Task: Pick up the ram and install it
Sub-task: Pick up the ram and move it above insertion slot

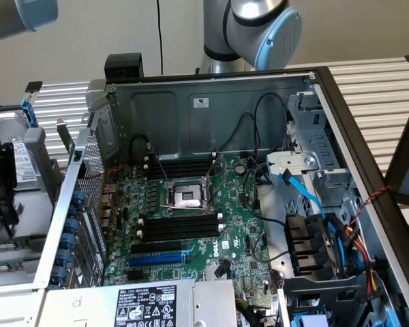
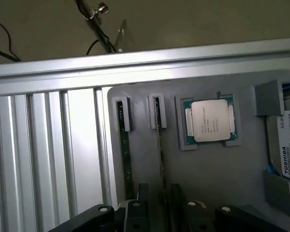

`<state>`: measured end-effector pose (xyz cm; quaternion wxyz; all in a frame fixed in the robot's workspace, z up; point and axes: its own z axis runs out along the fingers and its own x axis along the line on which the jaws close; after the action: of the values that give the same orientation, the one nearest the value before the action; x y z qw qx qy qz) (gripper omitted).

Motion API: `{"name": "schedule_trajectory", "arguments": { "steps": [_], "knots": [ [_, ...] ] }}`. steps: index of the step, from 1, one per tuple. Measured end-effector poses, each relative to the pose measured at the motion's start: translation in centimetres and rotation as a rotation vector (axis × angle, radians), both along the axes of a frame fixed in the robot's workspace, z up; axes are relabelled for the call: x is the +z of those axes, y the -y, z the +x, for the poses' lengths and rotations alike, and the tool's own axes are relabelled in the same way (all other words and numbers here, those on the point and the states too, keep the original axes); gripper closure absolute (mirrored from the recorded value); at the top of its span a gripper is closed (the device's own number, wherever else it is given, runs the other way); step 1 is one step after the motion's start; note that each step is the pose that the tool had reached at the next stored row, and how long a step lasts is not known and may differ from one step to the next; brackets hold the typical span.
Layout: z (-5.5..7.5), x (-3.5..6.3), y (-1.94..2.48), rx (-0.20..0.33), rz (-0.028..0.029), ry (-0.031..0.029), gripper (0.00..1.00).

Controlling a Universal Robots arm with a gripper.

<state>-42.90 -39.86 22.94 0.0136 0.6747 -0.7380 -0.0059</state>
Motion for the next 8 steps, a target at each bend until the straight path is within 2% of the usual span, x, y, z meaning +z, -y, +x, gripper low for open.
{"name": "schedule_trajectory", "arguments": {
  "steps": [8],
  "knots": [
    [-0.21, -0.10, 0.17, 0.020, -0.0143, -0.0015, 0.67]
  ]
}}
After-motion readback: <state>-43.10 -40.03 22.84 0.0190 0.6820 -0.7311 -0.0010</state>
